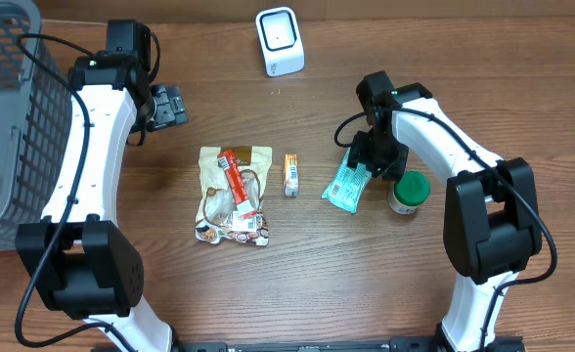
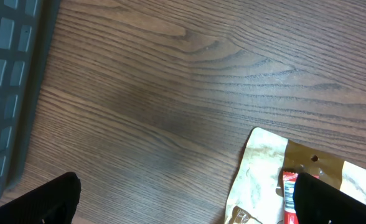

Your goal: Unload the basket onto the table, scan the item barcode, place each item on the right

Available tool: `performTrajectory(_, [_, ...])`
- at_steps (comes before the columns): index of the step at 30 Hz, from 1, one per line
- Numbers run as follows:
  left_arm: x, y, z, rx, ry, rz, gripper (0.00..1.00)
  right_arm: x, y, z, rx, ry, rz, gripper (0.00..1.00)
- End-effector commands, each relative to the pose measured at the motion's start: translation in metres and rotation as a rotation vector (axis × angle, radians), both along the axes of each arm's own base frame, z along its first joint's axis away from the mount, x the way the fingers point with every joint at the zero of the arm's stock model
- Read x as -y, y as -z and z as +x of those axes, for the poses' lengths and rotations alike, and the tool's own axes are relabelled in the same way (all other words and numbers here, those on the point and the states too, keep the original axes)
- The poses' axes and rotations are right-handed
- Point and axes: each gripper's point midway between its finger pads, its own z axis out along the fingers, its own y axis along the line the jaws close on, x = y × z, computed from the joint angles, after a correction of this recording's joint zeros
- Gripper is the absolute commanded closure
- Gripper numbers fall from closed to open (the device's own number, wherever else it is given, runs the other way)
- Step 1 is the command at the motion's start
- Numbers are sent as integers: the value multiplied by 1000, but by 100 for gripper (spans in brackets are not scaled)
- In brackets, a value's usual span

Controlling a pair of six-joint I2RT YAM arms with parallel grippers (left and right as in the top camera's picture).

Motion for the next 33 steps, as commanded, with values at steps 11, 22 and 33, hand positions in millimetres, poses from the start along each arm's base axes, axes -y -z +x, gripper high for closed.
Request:
performTrajectory(11, [0, -12, 2, 27, 22, 16, 1, -55, -20, -13, -37, 138, 162, 34])
performTrajectory(22, [0, -12, 2, 27, 22, 16, 0, -88, -24, -3, 11, 115, 270, 35])
performTrajectory(33, [0, -12, 2, 27, 22, 16, 0, -48, -42, 17, 61, 101, 316, 35])
